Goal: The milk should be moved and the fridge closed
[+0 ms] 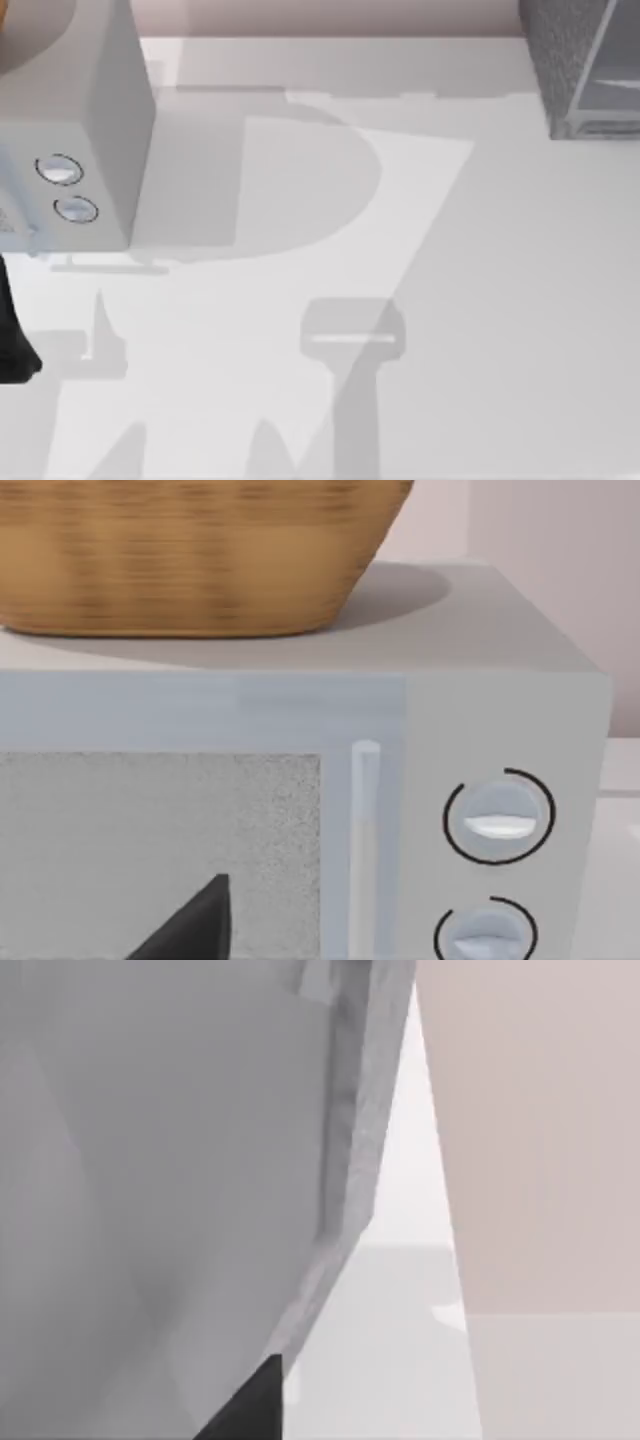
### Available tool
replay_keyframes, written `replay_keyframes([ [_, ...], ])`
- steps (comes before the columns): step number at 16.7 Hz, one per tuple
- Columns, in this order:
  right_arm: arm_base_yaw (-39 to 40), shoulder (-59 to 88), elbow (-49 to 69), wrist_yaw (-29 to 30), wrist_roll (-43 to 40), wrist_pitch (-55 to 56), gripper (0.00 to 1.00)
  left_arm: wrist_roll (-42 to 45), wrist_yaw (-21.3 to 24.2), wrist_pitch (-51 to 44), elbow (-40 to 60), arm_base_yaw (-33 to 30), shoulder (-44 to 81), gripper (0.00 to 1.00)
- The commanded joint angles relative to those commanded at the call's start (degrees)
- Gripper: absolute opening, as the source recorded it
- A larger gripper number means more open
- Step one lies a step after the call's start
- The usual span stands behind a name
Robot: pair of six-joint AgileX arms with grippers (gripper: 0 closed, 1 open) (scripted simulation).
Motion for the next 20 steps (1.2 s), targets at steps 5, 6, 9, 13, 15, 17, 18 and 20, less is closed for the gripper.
replay_keyframes([
  [5,13.2,-2.8,-3.9,9.9,8.1,4.4,1.0,0.0,0.0,0.0,0.0,0.0,0.0,1.0],
  [6,15.4,-3.1,-4.7,11.5,9.5,5.0,1.0,0.0,0.0,0.0,0.0,0.0,0.0,1.0],
  [9,24.4,-3.9,-7.6,17.8,14.7,6.8,1.0,0.0,0.0,0.0,0.0,0.0,0.0,1.0],
  [13,37.0,-6.5,-11.3,27.7,23.3,10.7,1.0,0.0,0.0,0.0,0.0,0.0,0.0,1.0],
  [15,40.2,-8.0,-12.6,30.8,26.3,12.7,1.0,0.0,0.0,0.0,0.0,0.0,0.0,1.0],
  [17,41.0,-8.6,-13.0,31.6,27.2,13.4,1.0,0.0,0.0,0.0,0.0,0.0,0.0,1.0],
  [18,41.0,-8.6,-13.0,31.6,27.2,13.4,1.0,0.0,0.0,0.0,0.0,0.0,0.0,1.0],
  [20,40.3,-8.3,-13.2,31.9,26.9,13.2,1.0,0.0,0.0,0.0,0.0,0.0,0.0,1.0],
])
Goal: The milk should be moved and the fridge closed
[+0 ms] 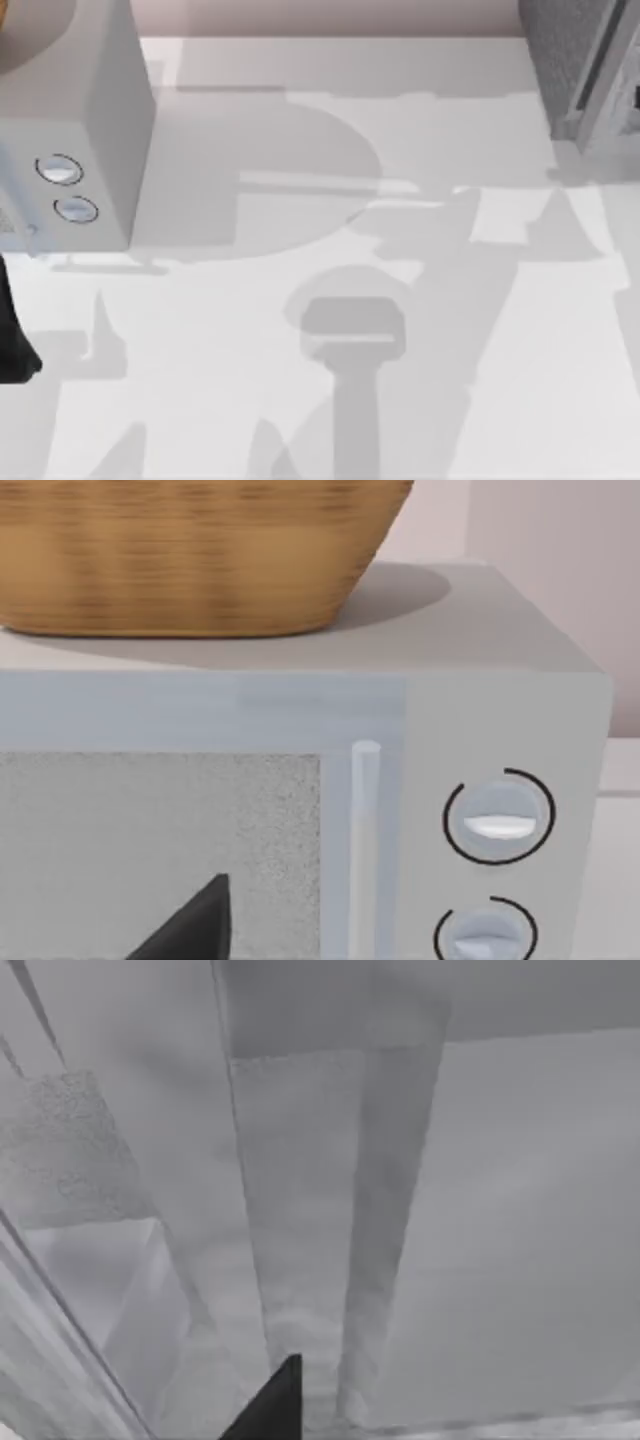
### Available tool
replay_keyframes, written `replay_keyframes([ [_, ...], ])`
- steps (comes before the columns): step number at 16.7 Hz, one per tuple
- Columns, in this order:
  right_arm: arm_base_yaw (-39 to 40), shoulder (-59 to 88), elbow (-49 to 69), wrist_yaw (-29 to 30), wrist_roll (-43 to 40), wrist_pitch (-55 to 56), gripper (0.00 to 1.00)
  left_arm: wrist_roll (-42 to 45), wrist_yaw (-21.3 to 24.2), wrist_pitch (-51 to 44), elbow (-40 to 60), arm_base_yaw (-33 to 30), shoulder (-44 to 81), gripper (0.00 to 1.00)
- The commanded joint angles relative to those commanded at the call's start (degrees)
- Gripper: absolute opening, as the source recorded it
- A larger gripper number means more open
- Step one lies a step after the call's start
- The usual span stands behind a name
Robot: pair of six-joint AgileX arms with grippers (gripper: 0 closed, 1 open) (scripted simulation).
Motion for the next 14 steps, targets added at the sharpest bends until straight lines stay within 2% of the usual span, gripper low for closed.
replay_keyframes([
  [4,0.0,4.0,4.1,0.1,-0.2,-1.2,1.0,0.0,0.0,0.0,0.0,0.0,0.0,1.0],
  [10,0.0,15.9,20.8,0.3,-0.1,-3.8,1.0,0.0,0.0,0.0,0.0,0.0,0.0,1.0],
  [14,0.0,20.6,26.0,0.3,0.1,-5.3,1.0,0.0,0.0,0.0,0.0,0.0,0.0,1.0],
])
